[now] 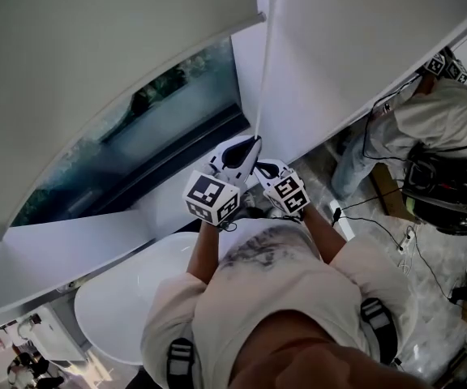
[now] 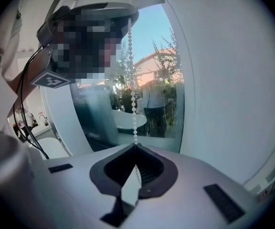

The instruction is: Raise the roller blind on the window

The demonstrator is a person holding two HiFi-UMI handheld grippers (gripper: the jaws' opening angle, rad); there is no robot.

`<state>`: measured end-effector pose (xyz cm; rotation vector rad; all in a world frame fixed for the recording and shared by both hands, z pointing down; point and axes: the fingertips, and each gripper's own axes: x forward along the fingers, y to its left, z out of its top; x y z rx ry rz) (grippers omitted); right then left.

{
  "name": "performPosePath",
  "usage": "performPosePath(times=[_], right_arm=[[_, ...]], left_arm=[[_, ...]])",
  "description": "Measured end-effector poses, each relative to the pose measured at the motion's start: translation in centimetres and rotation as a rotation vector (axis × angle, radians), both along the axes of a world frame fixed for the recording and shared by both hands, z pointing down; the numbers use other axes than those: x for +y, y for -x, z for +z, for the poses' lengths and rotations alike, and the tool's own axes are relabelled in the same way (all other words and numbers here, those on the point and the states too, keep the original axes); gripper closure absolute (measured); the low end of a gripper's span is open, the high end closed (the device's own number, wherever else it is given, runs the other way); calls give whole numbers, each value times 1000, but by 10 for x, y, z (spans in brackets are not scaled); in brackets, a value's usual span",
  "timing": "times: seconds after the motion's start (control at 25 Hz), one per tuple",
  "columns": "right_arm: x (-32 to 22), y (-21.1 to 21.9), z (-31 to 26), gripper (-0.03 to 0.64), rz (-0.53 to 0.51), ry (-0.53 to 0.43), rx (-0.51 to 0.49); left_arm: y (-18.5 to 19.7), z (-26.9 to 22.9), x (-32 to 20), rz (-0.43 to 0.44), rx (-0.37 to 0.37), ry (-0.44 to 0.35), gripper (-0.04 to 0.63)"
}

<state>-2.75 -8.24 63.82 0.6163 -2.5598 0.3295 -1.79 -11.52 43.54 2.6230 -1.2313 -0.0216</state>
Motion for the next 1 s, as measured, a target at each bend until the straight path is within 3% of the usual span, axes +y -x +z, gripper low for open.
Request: performPosePath(times=[0.44, 0.56, 0.72, 0.76, 0.84, 1.0], right_arm=[[10, -1, 17, 555, -19, -3, 56], [16, 1, 11, 554, -50, -29, -1], [16, -1, -18, 552, -10, -56, -103], [16, -1, -26, 545, -8, -59, -112], [17, -2, -39, 464, -9, -60, -125], [8, -11, -86, 457, 30, -109, -186]], left_arm=[[-1, 23, 5, 16, -8, 31, 588], [-2, 22, 5, 23, -5, 27, 588], [-3, 20, 5, 31, -2, 24, 588], [-3, 19, 5, 31, -1, 24, 588], [-1, 20, 5, 30, 0, 22, 588], [5, 21, 4, 25, -2, 19, 588]])
